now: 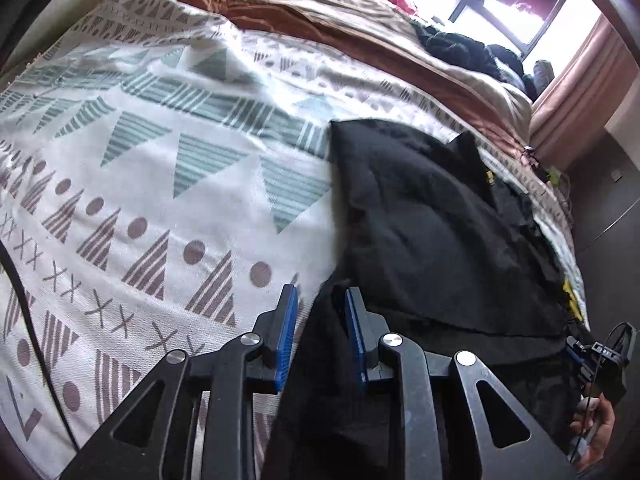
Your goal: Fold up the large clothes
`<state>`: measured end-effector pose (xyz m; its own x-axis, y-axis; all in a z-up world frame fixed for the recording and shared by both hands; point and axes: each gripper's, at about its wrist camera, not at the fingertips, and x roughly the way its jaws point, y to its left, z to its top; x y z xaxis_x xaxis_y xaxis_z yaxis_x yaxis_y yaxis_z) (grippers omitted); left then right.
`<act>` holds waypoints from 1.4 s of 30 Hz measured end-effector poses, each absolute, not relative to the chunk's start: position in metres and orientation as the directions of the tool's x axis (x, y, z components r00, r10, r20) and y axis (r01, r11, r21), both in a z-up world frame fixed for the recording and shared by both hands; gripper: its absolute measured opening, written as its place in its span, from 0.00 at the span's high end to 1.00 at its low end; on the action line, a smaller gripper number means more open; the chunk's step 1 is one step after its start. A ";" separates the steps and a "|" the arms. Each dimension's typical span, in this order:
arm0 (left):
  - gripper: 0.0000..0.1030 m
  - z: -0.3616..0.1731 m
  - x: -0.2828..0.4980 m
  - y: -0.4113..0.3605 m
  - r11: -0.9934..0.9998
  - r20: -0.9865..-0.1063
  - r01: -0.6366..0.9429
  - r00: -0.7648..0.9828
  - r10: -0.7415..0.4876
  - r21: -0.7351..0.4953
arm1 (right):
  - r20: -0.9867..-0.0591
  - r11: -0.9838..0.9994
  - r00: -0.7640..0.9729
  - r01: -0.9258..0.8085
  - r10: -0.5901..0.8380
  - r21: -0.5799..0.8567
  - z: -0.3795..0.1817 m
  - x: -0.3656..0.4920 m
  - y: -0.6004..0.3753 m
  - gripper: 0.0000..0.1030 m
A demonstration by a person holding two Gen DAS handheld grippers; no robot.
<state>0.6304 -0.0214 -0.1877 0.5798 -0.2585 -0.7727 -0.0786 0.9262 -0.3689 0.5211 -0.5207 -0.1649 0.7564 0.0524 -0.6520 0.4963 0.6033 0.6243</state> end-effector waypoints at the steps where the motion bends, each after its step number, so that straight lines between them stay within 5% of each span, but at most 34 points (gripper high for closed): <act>1: 0.72 -0.183 0.628 -0.022 0.926 -0.767 -0.075 0.588 -0.258 -0.369 | -0.650 0.609 0.759 0.497 0.041 0.618 -0.161 0.515 -0.524 0.84; 2: 0.68 -0.181 0.627 -0.023 0.928 -0.763 -0.074 0.594 -0.253 -0.366 | -0.640 0.613 0.768 0.496 0.021 0.615 -0.154 0.506 -0.528 0.78; 4: 0.32 -0.174 0.622 -0.024 0.927 -0.744 -0.063 0.618 -0.255 -0.370 | -0.620 0.607 0.784 0.497 -0.009 0.620 -0.145 0.489 -0.537 0.45; 5: 0.26 -0.171 0.620 -0.024 0.923 -0.728 -0.054 0.632 -0.265 -0.382 | -0.609 0.603 0.792 0.503 -0.034 0.620 -0.140 0.479 -0.544 0.42; 16: 0.23 -0.158 0.604 -0.044 0.935 -0.710 -0.042 0.663 -0.238 -0.353 | -0.563 0.474 0.803 0.580 -0.195 0.663 -0.147 0.383 -0.627 0.42; 24: 0.23 -0.161 0.595 -0.067 0.950 -0.721 -0.006 0.652 -0.234 -0.314 | -0.540 0.371 0.815 0.577 -0.211 0.727 -0.171 0.352 -0.658 0.55; 34: 0.23 -0.165 0.592 -0.079 0.956 -0.730 0.014 0.642 -0.234 -0.294 | -0.507 0.283 0.829 0.557 -0.235 0.781 -0.189 0.364 -0.681 0.99; 42: 0.23 -0.157 0.587 -0.072 0.946 -0.710 0.009 0.659 -0.249 -0.323 | -0.367 0.437 0.895 0.444 -0.253 0.782 -0.131 0.374 -0.630 1.00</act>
<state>0.5874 -0.0718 -0.1565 0.6586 -0.2491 -0.7101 0.0092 0.9462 -0.3235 0.3741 -0.6302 -0.1311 0.8952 -0.2526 -0.3671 0.4441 0.4372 0.7821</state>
